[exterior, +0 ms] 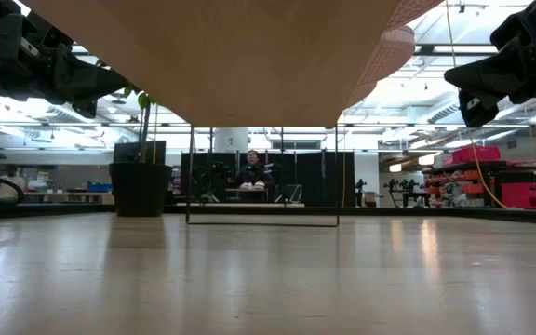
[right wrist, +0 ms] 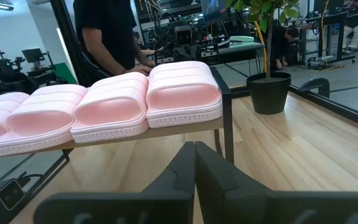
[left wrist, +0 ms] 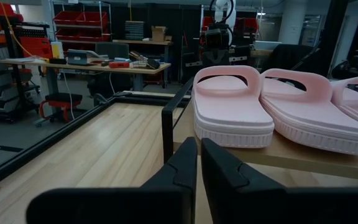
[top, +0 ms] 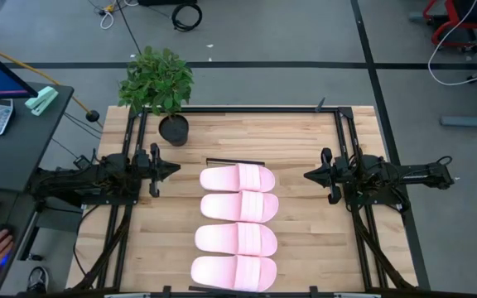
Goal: Pick and place slides into the shelf
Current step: Return to Home Position
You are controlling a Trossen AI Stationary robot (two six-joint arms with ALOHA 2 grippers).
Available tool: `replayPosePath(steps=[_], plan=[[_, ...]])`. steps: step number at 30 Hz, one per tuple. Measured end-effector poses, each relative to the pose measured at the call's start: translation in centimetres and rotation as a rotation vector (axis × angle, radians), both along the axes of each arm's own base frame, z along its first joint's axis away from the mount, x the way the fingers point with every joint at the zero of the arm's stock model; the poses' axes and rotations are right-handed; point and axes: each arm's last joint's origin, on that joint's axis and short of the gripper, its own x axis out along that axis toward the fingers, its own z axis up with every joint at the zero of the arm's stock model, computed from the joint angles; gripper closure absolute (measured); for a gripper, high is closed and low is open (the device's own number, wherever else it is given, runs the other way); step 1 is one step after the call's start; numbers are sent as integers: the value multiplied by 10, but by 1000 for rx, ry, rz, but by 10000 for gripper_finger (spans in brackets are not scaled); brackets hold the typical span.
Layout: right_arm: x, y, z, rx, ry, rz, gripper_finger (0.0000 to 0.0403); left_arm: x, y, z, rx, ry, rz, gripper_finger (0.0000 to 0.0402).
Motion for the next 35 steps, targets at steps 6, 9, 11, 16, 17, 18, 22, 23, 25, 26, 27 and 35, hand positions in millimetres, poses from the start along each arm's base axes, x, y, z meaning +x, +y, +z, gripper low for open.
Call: replayPosePath(steps=[6,9,11,16,17,18,22,23,25,26,27,35], plan=[[0,0,0,0,0,0,389,0,0,0,0,0,0,366],[0,0,0,0,0,0,389,0,0,0,0,0,0,362],[0,0,0,0,0,1,389,0,0,0,0,0,0,361],[0,0,0,0,0,0,389,0,0,0,0,0,0,365],[0,0,0,0,0,0,389,0,0,0,0,0,0,366],[0,0,0,0,0,0,389,0,0,0,0,0,0,368],[0,0,0,0,0,0,389,0,0,0,0,0,0,374],[0,0,0,0,0,0,389,0,0,0,0,0,0,374],[0,0,0,0,0,0,389,0,0,0,0,0,0,372],[0,0,0,0,0,0,389,0,0,0,0,0,0,371],[0,0,0,0,0,1,389,0,0,0,0,0,0,369],[0,0,0,0,0,0,389,0,0,0,0,0,0,363]])
